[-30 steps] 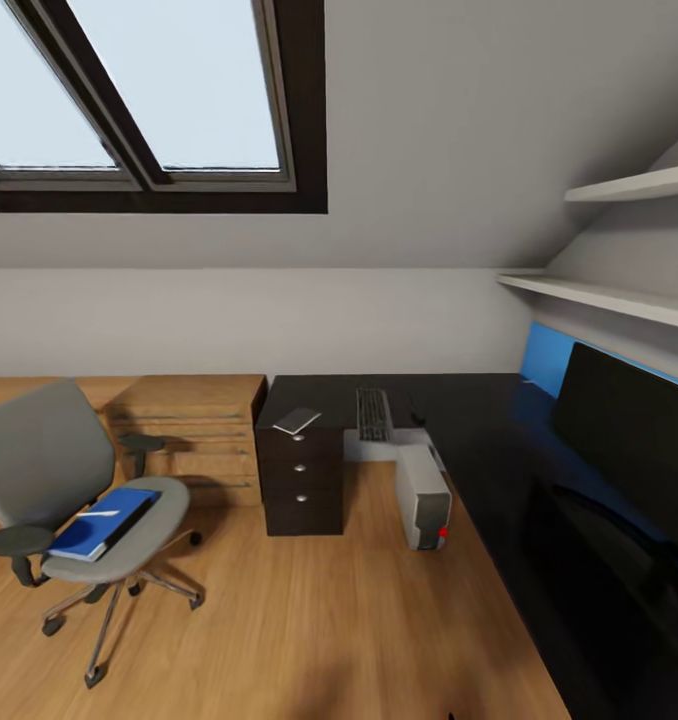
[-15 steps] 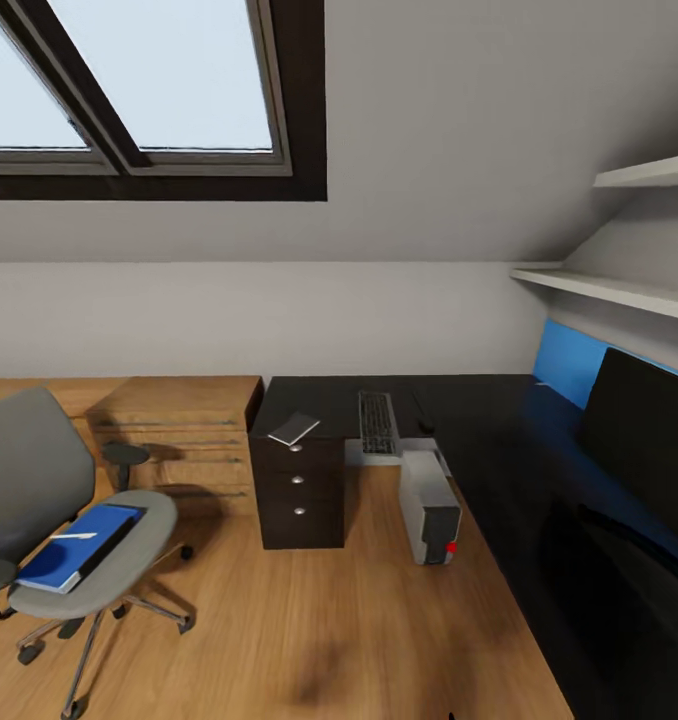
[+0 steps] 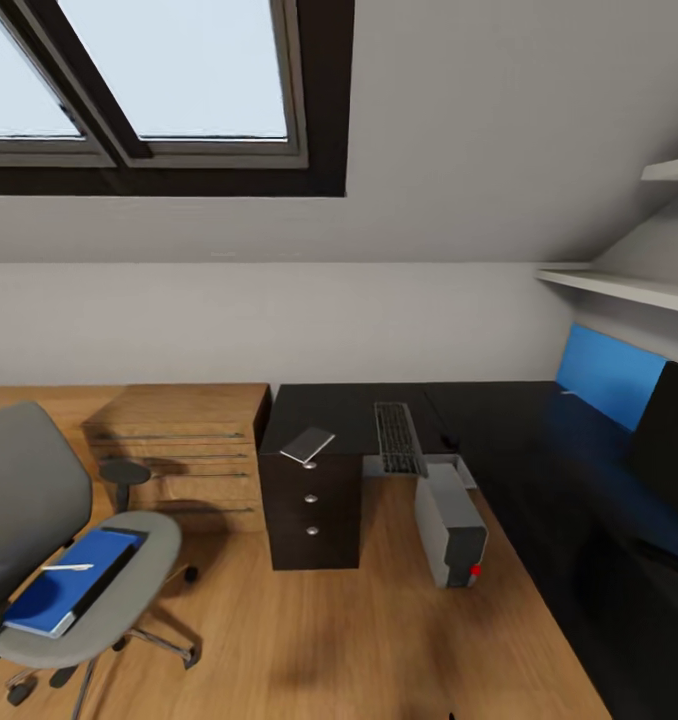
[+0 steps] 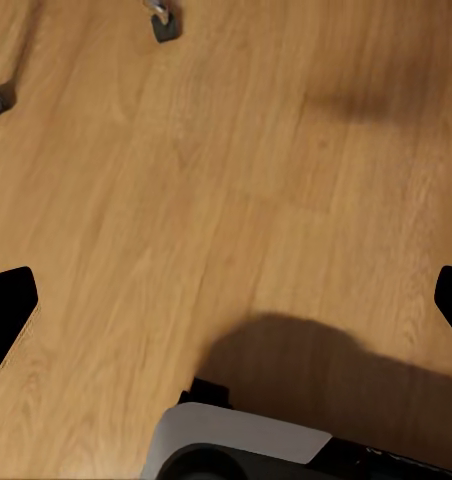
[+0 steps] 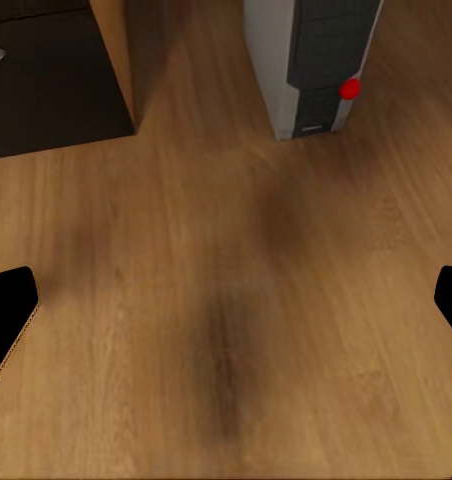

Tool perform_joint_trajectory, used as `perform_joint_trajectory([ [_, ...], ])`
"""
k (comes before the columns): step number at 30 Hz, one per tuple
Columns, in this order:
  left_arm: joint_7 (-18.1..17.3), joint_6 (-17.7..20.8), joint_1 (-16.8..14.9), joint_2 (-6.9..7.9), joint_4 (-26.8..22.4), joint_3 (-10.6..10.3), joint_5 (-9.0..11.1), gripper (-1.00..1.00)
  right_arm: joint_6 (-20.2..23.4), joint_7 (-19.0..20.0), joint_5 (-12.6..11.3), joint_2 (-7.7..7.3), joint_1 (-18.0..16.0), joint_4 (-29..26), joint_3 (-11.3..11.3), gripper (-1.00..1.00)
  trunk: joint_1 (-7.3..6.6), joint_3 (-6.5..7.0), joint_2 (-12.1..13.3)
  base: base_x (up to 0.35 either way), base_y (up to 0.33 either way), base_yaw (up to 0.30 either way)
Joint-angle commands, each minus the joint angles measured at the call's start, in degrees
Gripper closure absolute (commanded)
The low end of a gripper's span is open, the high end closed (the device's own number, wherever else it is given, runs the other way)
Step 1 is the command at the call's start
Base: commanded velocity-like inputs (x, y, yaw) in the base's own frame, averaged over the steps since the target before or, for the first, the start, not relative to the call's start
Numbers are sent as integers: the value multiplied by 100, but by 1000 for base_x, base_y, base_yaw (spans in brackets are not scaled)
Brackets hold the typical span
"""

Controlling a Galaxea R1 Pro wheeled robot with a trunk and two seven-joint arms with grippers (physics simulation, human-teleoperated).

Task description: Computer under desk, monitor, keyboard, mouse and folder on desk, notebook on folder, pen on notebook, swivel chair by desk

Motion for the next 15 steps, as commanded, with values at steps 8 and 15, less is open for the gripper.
perform_joint_trajectory([
  [8, -5, -4, 2, -3, -9, -1, 31, -100, -18, -2, 49, -4, -4, 4, -47, -100, 4, -7, -5, 267, 120, 0],
  [15, -5, -4, 2, -15, -9, -1, 31, -100, -18, -3, 46, -8, -4, 4, -47, -100, 4, -7, -5, 245, 11, 0],
])
